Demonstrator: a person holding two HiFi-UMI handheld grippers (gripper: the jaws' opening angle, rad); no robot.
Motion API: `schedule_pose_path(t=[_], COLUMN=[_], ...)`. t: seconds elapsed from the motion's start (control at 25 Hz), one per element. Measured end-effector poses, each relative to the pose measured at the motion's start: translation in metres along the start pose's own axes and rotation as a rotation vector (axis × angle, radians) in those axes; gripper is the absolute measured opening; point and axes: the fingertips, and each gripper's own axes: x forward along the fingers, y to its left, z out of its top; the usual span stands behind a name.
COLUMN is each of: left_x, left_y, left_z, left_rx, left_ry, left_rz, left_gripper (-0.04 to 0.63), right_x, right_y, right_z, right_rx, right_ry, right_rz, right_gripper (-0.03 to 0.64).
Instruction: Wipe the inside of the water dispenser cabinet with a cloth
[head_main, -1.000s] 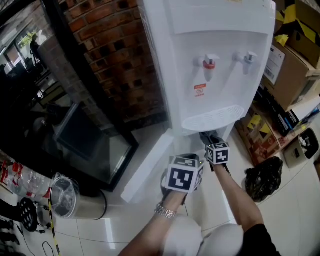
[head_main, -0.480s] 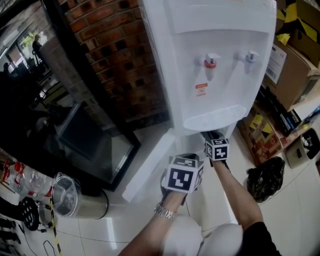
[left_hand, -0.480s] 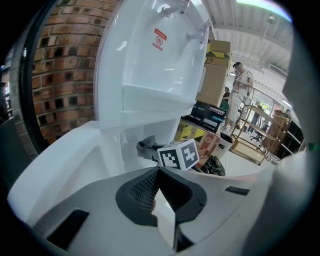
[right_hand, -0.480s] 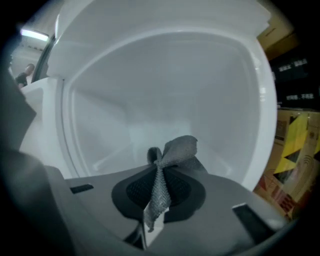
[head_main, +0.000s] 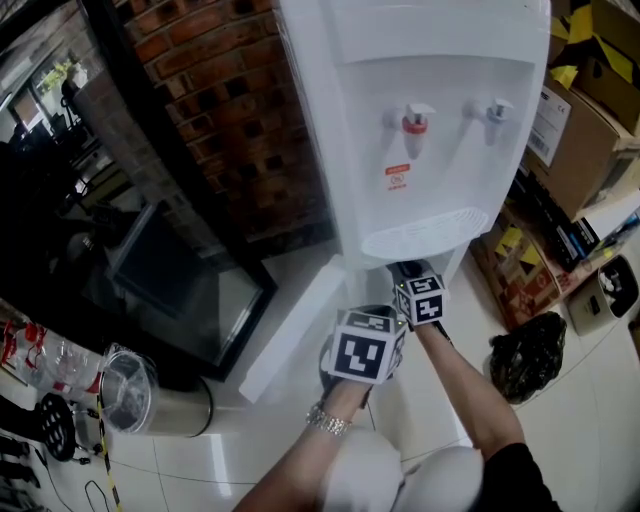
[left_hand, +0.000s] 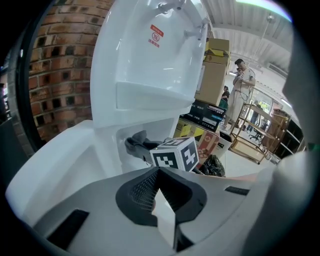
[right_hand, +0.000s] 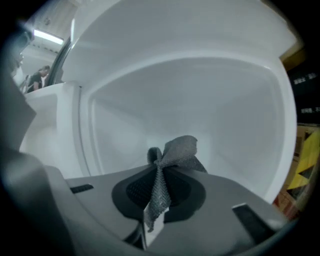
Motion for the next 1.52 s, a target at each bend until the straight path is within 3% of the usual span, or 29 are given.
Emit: schedule_pose_path(t=[0.2,0.52,0.68,0.88,1.08,1.2,1.32,1.52], left_x=[-0.003,-0.002,-0.003,-0.009,-0.011,-0.011,-0.01,-0.009], left_y=[0.001,0.001,0.002,0.007,0.013,0.015,0.015,0.014], left_z=[0.001,0.001,0.003,0.007,0.004,0.002,0.001,0.0], left_rx=[-0.002,0.0,0.014,0.038,0.055,0.054,0.053,0.048], left_ry=[-0.006,-0.007,-0.011,-0.03,-0.016,-0.011,-0.008,-0.006], left_rz=[0.0,-0.001,0.013,0.048,0.068,0.069,0.066,0.065], left_gripper=[0.002,0.002,0.002,0.002,0.002,0.002,0.002,0.002], right_x=[0.007,-0.016,-0.023,-0.005,0.017,0.023,0.023,0.009], right_y=[0.025,-0.065,-0.08,-0.032,0.041,0.057,0.043,-0.029], right_z=[0.005,-0.017,-0.022,-0.039,-0.068,-0.085,-0.103,-0.133], right_rx=[-0.03,0.104,0.15,0.183,0.119,0.139,0.146,0.148], right_ry=[-0.028,0.037,0.048,0.108,0.197,0.238,0.28,0.366], right_rz=[0.048,-0.187,-0.217,-0.057,0.153,0.196,0.161,-0.028], right_gripper=[0.021,0.021,0.021,0.021,0.021,0.021,0.021,0.021])
